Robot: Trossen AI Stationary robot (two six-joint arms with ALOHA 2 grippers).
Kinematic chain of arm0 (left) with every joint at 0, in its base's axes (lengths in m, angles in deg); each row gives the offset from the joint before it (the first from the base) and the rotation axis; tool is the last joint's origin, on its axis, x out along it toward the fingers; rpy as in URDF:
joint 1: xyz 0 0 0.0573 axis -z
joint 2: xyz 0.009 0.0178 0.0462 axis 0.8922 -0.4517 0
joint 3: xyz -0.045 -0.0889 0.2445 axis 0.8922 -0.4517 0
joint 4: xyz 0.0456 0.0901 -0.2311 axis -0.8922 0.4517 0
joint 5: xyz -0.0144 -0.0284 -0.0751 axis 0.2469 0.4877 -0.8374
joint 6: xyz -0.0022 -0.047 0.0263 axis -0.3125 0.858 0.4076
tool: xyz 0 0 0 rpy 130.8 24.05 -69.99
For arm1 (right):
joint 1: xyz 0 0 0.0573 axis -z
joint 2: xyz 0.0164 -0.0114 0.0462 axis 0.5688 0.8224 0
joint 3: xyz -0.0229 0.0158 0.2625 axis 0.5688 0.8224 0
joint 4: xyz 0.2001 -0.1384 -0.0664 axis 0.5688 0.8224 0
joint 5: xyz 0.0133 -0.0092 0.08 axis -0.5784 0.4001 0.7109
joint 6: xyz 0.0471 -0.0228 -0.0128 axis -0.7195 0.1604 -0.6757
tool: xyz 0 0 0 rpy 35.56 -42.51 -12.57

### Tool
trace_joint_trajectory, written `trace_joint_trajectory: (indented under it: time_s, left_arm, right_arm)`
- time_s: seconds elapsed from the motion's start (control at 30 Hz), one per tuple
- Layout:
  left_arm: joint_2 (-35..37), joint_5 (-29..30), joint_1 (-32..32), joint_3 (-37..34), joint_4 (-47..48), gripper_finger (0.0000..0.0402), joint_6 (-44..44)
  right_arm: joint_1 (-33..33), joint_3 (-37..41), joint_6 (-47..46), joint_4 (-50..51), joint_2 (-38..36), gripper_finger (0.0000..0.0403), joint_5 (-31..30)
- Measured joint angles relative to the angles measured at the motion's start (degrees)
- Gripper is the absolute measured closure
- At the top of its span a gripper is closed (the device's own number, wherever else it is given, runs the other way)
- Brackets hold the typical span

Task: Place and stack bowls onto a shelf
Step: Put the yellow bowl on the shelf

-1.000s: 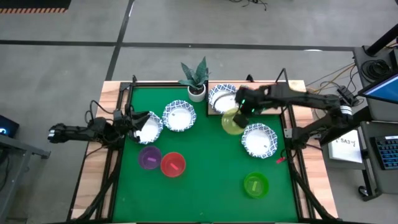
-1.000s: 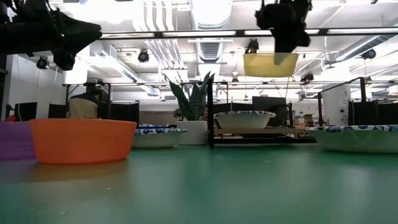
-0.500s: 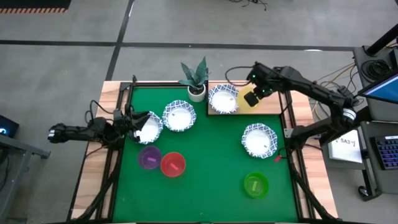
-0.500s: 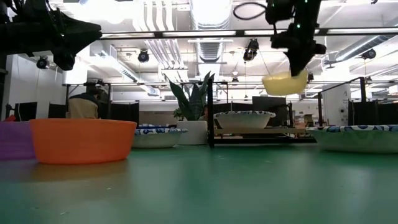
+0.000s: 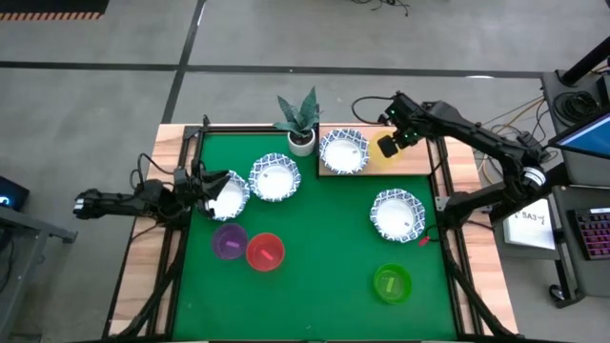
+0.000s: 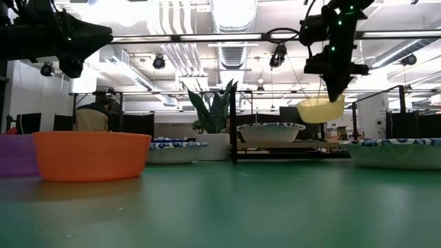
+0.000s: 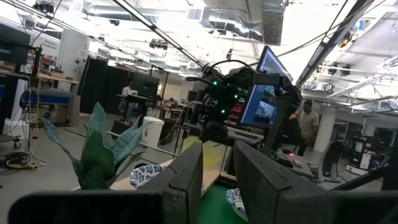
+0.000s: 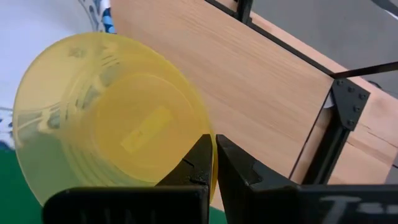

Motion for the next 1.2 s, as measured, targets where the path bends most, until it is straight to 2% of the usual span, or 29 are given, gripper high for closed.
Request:
trace_joint_trajectory:
  time_s: [0.5,0.67,0.73,1.0,1.2]
  left_arm:
    - [0.0,0.0,0.0,0.0,0.0,0.0327,0.0]
    - [0.0,0.0,0.0,0.0,0.0,0.0327,0.0]
    - [0.0,0.0,0.0,0.0,0.0,0.0327,0.0]
    - [0.0,0.0,0.0,0.0,0.0,0.0327,0.0]
    - [0.0,0.0,0.0,0.0,0.0,0.0327,0.0]
  right_arm:
    - [1.2,6.7,0.0,-5.6,0.0,0.0394,-0.6]
    - [1.7,6.7,0.5,-5.6,0.0,0.0394,-9.5]
    - [2.6,6.7,0.6,-6.1,0.0,0.0394,-11.1]
    - [7.8,6.7,2.9,-7.9,0.0,0.0388,-6.6]
    - [8.3,6.9,3.0,-8.6,0.1,0.0346,-5.4]
